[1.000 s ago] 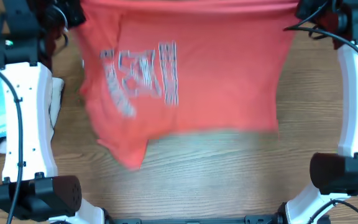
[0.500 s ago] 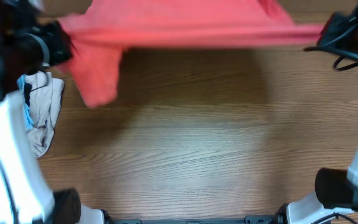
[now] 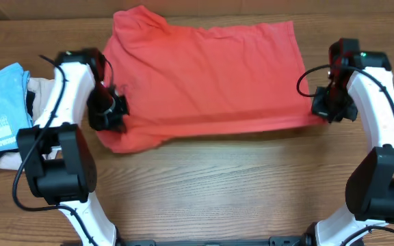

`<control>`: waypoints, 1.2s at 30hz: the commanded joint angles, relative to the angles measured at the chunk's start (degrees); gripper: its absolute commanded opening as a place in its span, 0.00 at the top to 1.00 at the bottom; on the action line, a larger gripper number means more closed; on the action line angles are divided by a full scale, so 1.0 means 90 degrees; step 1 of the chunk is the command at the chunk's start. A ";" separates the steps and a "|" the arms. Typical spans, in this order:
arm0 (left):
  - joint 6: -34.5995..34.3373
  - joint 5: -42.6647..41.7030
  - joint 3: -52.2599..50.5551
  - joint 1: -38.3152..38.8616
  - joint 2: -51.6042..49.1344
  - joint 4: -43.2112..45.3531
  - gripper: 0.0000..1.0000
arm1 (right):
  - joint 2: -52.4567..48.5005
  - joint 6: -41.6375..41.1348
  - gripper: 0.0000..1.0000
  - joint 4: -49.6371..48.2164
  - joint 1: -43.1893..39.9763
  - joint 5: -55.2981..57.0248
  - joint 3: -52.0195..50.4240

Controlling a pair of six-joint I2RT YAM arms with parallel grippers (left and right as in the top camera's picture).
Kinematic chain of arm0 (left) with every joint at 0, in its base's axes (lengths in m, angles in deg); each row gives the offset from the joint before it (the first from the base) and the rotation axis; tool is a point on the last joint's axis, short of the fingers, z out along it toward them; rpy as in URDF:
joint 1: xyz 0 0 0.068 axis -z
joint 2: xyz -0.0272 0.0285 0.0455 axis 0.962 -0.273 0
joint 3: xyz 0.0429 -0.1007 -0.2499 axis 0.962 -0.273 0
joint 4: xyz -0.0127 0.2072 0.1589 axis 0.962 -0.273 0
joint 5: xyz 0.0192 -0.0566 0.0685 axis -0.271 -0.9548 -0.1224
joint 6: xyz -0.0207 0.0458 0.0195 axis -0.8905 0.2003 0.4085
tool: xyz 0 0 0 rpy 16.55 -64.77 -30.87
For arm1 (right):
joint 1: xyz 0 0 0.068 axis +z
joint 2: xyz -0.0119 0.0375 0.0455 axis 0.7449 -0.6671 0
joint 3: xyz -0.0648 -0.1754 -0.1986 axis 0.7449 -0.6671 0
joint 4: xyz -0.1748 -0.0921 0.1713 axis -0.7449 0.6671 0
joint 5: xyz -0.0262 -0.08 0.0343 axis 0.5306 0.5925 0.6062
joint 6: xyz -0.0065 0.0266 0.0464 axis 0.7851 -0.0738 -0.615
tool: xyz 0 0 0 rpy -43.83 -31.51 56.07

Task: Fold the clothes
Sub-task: 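Lay the shirt flat on the table with both grippers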

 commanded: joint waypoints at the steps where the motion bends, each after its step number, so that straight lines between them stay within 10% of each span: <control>1: 0.0219 -0.0153 -0.0423 0.0372 -0.0102 0.0270 0.96 | 0.0102 -0.0442 0.96 -0.0131 -0.0070 0.0818 -0.0066; 6: 0.0272 0.0041 -0.0415 0.0576 -0.0090 0.0561 0.93 | 0.0102 -0.0444 0.96 -0.0187 -0.0070 0.0828 -0.0066; 12: 0.0257 0.0488 0.0250 0.0401 -0.0027 0.0503 0.51 | 0.0102 -0.0444 0.96 -0.0192 -0.0070 0.0826 -0.0066; 15: 0.0211 0.0568 0.0624 0.0168 0.0233 0.0561 0.11 | 0.0102 -0.0444 0.96 -0.0236 -0.0070 0.0826 -0.0066; 30: -0.0600 0.1020 -0.1061 -0.1098 0.0381 0.2579 0.32 | 0.0102 -0.0444 0.96 -0.0279 -0.0070 0.0680 -0.0066; 36: -0.0602 0.0959 -0.1668 -0.1086 0.0381 0.3419 0.59 | 0.0102 -0.0444 0.96 -0.0279 -0.0070 0.0680 -0.0066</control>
